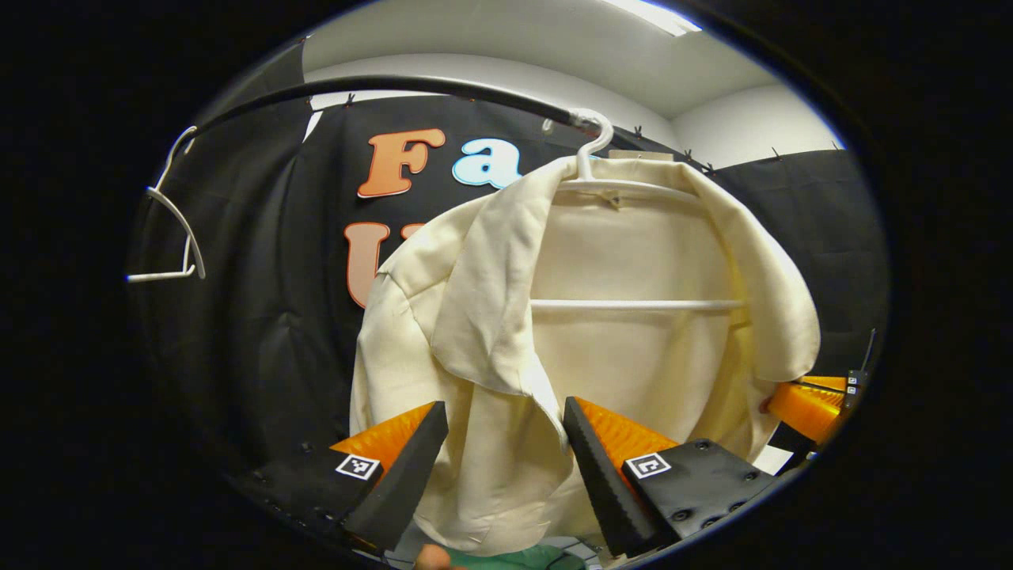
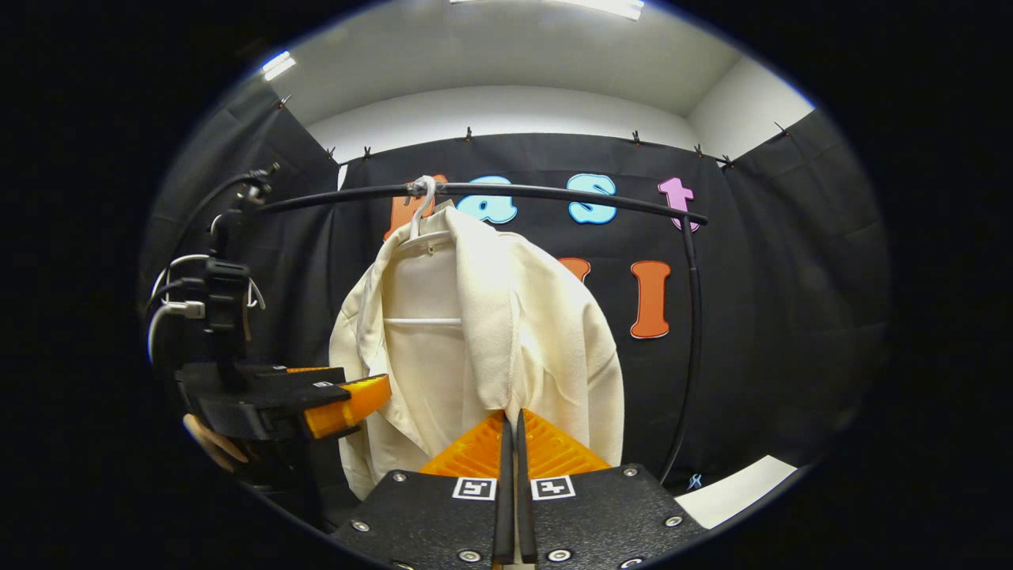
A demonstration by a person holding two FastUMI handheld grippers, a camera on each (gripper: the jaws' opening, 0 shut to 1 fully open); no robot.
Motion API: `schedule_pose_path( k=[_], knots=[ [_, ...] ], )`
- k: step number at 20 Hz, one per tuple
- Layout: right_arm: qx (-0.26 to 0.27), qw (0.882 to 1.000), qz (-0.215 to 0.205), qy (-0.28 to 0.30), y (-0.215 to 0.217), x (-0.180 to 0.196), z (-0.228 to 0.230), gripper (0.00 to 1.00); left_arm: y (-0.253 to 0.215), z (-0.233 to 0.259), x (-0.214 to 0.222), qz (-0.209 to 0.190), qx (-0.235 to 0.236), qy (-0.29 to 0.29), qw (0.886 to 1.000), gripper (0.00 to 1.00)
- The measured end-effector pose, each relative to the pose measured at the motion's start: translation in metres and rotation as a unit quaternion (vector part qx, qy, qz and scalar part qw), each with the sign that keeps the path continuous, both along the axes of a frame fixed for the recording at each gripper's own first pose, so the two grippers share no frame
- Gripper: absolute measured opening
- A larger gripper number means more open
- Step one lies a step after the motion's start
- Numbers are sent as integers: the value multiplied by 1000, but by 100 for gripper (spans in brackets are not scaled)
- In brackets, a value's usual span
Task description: Grasp the clothes on the hanger with both hands and then place them into the laundry hamper below.
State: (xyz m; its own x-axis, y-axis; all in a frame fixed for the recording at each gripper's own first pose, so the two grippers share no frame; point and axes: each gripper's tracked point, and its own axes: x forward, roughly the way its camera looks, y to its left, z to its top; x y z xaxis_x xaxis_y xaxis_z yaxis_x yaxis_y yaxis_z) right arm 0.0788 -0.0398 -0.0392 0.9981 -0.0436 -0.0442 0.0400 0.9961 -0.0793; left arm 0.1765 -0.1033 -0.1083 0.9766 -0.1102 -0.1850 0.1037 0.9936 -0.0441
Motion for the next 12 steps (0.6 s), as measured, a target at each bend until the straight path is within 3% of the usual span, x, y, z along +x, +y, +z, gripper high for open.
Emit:
schedule_pose_path(
  k=[1,3,12],
  knots=[
    [-2,1000,-2,-1,-3,-1,2,2,1,-3,6,1,-4,1,1000,100],
    [-4,1000,-2,-3,-5,-2,3,2,3,-7,15,8,-3,-2,1000,97],
    [-17,1000,10,-8,-2,-13,7,2,4,-14,39,8,6,-7,1000,100]
  ],
)
